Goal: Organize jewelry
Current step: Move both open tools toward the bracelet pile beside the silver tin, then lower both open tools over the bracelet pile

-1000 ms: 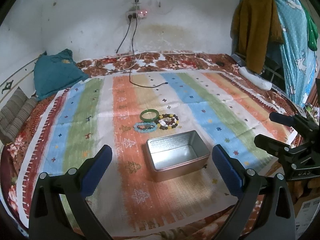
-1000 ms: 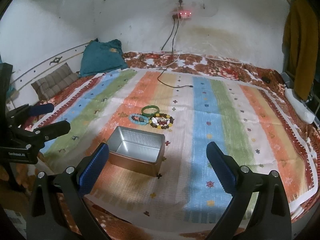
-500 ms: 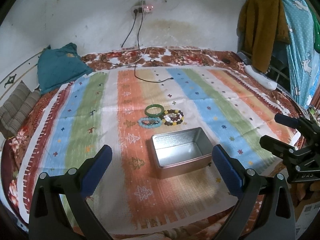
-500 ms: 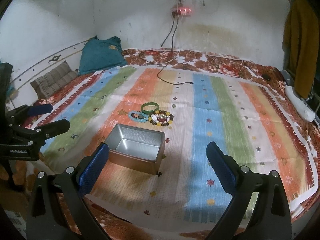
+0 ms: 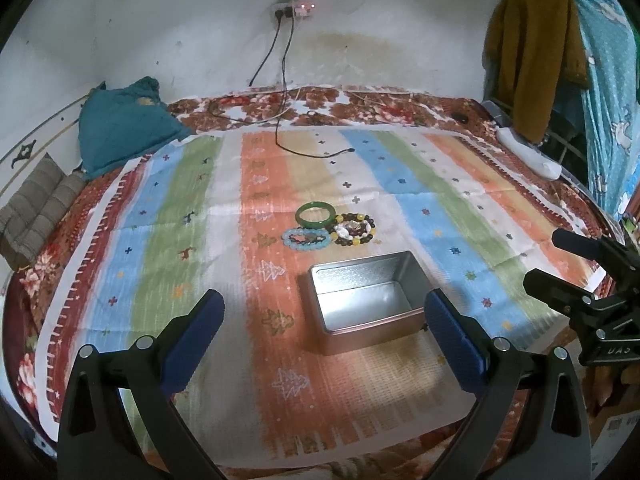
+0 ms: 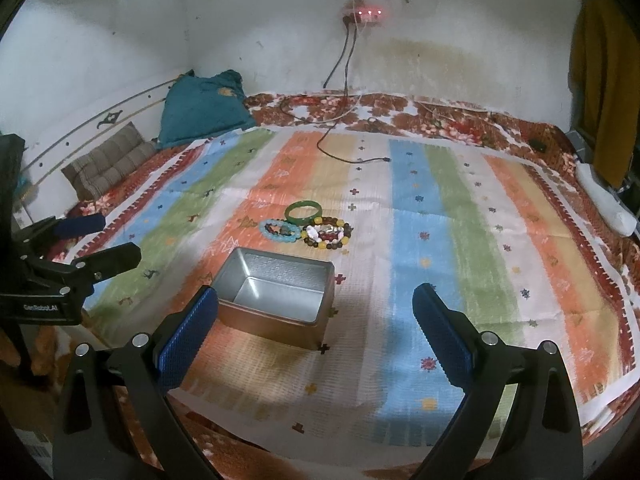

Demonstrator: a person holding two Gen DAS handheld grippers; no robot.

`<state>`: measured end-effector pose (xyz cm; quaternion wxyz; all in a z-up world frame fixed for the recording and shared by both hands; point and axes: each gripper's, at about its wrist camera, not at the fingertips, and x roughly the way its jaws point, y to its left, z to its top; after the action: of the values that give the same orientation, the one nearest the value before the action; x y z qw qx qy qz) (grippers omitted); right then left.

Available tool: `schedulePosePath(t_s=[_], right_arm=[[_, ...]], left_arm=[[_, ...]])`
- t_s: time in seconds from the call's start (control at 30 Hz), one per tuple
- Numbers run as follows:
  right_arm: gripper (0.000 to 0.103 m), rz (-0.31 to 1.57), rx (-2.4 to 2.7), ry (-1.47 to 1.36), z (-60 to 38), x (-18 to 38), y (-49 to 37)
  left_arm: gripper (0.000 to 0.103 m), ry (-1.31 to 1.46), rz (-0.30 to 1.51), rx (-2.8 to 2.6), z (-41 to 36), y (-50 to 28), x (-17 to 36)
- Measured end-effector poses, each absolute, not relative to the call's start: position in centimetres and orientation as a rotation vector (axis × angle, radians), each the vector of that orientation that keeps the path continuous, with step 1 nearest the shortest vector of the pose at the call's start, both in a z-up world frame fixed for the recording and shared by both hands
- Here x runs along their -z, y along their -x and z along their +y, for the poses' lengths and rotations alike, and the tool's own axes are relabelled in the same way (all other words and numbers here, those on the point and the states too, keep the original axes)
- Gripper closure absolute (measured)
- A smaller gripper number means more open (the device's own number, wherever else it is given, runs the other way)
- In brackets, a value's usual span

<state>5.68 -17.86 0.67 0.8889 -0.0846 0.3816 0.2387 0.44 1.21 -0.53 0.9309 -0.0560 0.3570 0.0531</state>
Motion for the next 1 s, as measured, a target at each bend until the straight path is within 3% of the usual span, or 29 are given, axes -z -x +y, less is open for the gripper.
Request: schedulePosePath(t_s=[1.0], right_arm=[[0.004, 0.946, -0.457, 0.122, -16.7, 1.8, -15.2]], left_arm=[[0.006, 0.158, 0.876, -0.198, 5.5, -8.4, 1.7]])
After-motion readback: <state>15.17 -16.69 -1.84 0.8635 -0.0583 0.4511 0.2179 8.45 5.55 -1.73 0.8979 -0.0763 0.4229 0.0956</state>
